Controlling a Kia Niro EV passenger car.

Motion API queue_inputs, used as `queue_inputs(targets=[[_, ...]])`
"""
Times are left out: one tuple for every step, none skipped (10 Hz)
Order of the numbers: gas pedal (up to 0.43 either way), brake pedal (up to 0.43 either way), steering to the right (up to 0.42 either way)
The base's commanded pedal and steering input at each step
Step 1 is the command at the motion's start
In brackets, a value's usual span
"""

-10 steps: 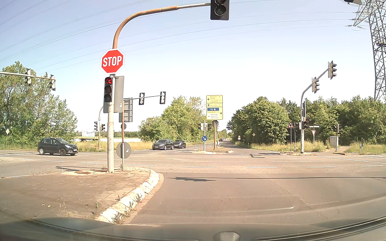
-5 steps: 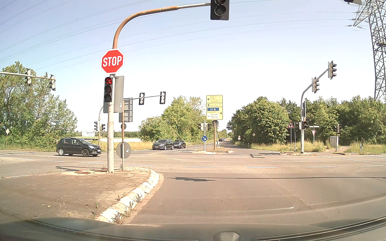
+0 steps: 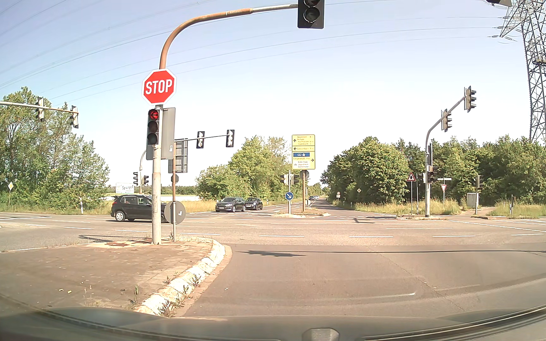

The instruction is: Follow the waypoints while adhering to traffic rules and regulations

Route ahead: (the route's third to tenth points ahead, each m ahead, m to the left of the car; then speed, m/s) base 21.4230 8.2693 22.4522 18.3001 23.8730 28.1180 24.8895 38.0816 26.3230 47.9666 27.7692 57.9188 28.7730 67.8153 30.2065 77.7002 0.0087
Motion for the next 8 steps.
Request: queue_inputs(targets=[[0.0, 0.262, 0.0], [0.0, 0.262, 0.001], [0.0, 0.262, 0.0], [0.0, 0.262, 0.0], [0.0, 0.262, 0.0], [0.0, 0.262, 0.001], [0.0, 0.262, 0.0], [0.0, 0.262, 0.001]])
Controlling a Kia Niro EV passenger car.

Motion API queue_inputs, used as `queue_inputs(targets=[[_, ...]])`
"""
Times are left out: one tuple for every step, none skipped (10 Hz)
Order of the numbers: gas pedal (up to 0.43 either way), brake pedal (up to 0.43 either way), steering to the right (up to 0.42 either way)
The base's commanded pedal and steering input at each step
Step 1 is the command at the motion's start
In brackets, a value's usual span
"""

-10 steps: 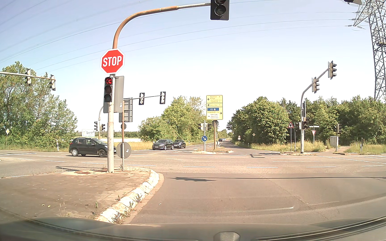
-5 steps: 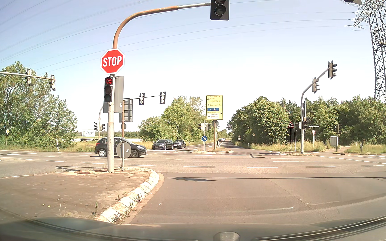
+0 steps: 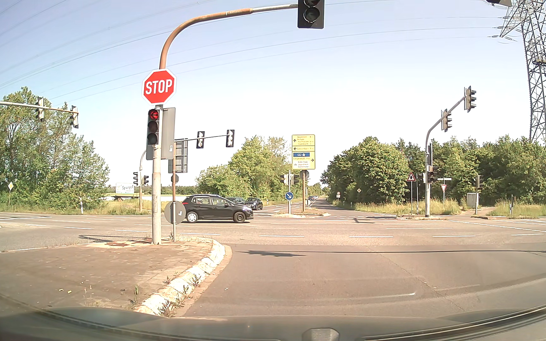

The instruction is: Follow the waypoints while adhering to traffic rules and regulations

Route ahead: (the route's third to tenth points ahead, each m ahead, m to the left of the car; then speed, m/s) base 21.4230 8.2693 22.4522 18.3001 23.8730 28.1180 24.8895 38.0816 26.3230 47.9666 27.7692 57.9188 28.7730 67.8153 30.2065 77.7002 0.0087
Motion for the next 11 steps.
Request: queue_inputs(targets=[[0.0, 0.262, 0.0], [0.0, 0.262, 0.0], [0.0, 0.262, 0.0], [0.0, 0.268, 0.0], [0.0, 0.262, 0.0], [0.0, 0.262, 0.001], [0.0, 0.262, 0.0], [0.0, 0.262, 0.0], [0.0, 0.262, 0.0], [0.0, 0.268, 0.001], [0.0, 0.262, 0.0]])
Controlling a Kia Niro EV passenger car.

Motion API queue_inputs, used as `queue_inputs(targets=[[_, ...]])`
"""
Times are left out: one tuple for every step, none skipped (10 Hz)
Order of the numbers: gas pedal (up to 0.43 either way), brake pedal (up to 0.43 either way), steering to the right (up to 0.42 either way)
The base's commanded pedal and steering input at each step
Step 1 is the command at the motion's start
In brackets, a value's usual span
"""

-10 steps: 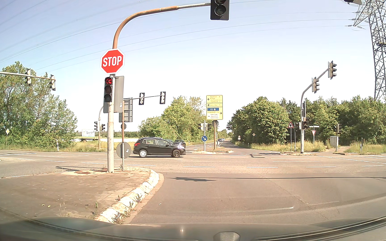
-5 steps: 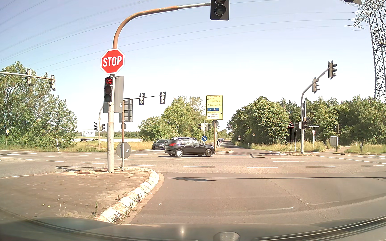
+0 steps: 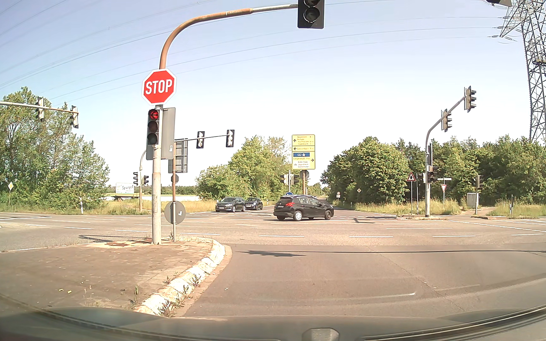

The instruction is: Follow the waypoints while adhering to traffic rules and regulations

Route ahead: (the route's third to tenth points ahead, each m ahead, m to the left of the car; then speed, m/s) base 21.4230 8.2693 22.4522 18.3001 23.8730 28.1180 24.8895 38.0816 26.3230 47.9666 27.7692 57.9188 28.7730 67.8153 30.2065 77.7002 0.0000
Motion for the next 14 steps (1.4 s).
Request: queue_inputs(targets=[[0.0, 0.262, 0.001], [0.0, 0.262, 0.0], [0.0, 0.262, 0.0], [0.0, 0.262, 0.001], [0.0, 0.262, 0.0], [0.0, 0.262, 0.0], [0.0, 0.268, 0.0], [0.0, 0.268, 0.0], [0.0, 0.262, 0.001], [0.0, 0.262, 0.001], [0.0, 0.262, 0.001], [0.0, 0.262, 0.0], [0.0, 0.262, 0.001], [0.0, 0.262, 0.0]])
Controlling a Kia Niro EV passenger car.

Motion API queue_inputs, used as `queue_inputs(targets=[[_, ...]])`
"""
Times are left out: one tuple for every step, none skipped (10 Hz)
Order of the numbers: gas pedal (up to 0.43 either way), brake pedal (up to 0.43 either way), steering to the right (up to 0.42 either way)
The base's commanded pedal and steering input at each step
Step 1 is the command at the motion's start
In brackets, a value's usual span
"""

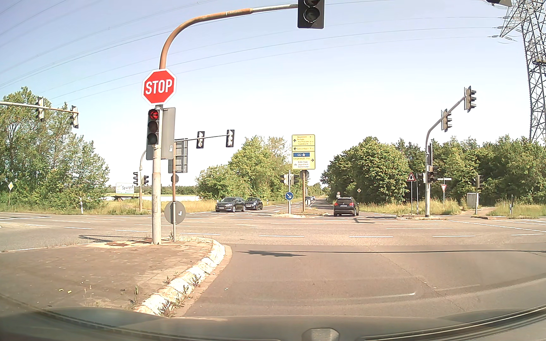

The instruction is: Follow the waypoints while adhering to traffic rules and regulations

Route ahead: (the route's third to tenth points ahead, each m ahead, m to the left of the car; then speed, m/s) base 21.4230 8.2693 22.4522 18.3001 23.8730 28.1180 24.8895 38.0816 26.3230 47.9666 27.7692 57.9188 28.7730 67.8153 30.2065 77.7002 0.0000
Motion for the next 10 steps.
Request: queue_inputs(targets=[[0.0, 0.262, 0.0], [0.0, 0.262, 0.001], [0.0, 0.262, 0.001], [0.0, 0.262, 0.001], [0.0, 0.262, 0.0], [0.0, 0.262, 0.001], [0.0, 0.262, 0.0], [0.0, 0.262, 0.001], [0.0, 0.262, 0.001], [0.0, 0.262, 0.0]])
